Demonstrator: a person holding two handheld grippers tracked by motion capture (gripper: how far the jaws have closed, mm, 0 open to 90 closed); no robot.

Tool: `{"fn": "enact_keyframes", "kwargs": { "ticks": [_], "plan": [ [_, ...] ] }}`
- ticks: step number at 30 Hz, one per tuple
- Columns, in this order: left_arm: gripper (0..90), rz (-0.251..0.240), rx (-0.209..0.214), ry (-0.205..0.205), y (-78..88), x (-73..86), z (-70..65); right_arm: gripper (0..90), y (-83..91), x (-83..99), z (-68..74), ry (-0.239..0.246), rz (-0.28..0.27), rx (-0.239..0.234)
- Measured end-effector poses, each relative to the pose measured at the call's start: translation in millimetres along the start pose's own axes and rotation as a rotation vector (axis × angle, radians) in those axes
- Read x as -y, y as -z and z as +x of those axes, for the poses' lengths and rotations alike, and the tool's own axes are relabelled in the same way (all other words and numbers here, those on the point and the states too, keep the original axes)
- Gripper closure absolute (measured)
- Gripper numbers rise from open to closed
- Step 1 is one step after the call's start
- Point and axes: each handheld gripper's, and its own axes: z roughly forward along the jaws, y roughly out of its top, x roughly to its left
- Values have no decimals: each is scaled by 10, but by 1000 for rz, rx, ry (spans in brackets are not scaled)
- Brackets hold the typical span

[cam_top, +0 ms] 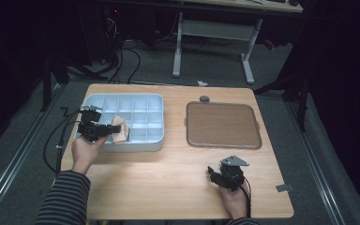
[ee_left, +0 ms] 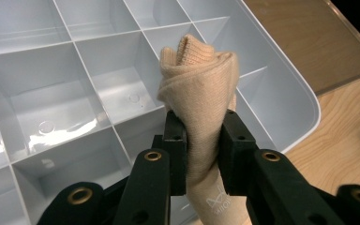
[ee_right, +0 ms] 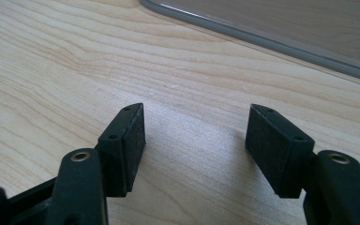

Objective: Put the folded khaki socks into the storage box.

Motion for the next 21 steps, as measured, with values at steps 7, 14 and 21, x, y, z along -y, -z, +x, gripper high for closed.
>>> {"fn": "enact_keyframes", "kwargs": {
  "ticks": [7, 14, 21],
  "plan": [
    [757, 6, -2, 19, -59, -9, 45, 380, 0, 0, 1, -1, 0, 0],
    [757, 18, 26, -2, -143, -111, 2, 380, -9, -8, 12, 10, -2, -12],
    [757, 63, 20, -11, -246, -79, 52, 379, -5, -5, 23, 17, -1, -21]
  ]
}}
